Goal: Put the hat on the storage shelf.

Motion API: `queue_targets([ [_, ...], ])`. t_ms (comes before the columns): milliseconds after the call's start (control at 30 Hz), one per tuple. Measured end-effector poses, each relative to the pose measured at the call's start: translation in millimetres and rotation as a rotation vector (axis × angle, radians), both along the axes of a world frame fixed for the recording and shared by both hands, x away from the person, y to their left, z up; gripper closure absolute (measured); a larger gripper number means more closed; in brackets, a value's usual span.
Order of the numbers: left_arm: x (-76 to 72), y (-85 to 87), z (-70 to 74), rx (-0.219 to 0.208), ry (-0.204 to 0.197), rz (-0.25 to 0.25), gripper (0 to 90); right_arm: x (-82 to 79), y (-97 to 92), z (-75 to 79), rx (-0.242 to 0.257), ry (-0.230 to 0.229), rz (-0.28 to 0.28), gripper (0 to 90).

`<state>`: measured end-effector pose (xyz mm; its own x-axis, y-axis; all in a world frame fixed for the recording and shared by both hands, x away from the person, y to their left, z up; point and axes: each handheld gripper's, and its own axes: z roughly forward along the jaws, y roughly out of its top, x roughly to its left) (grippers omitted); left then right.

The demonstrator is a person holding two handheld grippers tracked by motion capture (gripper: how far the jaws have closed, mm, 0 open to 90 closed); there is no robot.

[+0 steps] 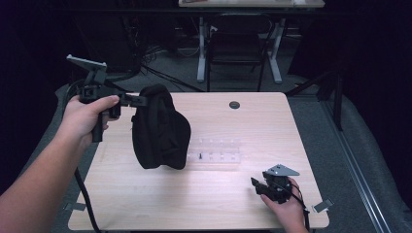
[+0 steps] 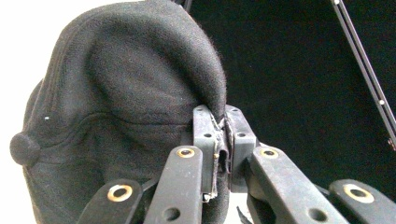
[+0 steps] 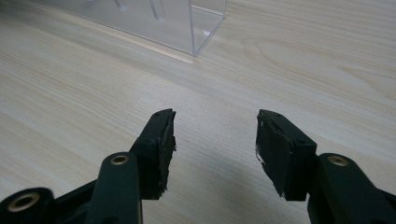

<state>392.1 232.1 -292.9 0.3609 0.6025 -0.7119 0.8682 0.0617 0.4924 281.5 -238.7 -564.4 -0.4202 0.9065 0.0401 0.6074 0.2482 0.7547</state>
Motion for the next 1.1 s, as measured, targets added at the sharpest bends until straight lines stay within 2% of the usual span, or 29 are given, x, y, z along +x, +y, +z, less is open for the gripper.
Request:
queue_targets([
  [200, 6.2, -11.5, 1.0, -0.001, 0.007, 0.006, 85.6, -0.1, -1.3, 0.5, 0.012, -0.002, 0.000, 46.4],
  [233, 7.3, -12.1, 0.6, 0.003, -0.004, 0.000, 85.6, -0.1, -1.8, 0.8, 0.011, 0.000, 0.000, 46.4],
  [367, 11.3, -19.1, 1.6, -0.005, -0.003, 0.003, 85.6, -0.4, -2.1, 1.2, 0.014, 0.001, -0.001, 46.4],
  [733, 22.8, -35.4, -1.7, -0.007, 0.006, 0.027, 85.6, -0.4, -2.8, 1.5, 0.023, -0.003, -0.001, 46.4],
  [1000, 28.4, -43.3, -6.7, 0.022, 0.003, 0.040, 85.6, -0.6, -3.5, 2.3, 0.025, -0.006, -0.003, 46.4],
  [1067, 28.8, -44.2, -6.2, 0.031, -0.001, 0.040, 85.6, -0.7, -3.8, 2.7, 0.023, -0.006, -0.005, 46.4],
  [1100, 28.6, -45.0, -6.2, 0.022, 0.002, 0.042, 85.6, -0.9, -5.8, 4.9, -0.008, 0.006, 0.004, 46.4],
])
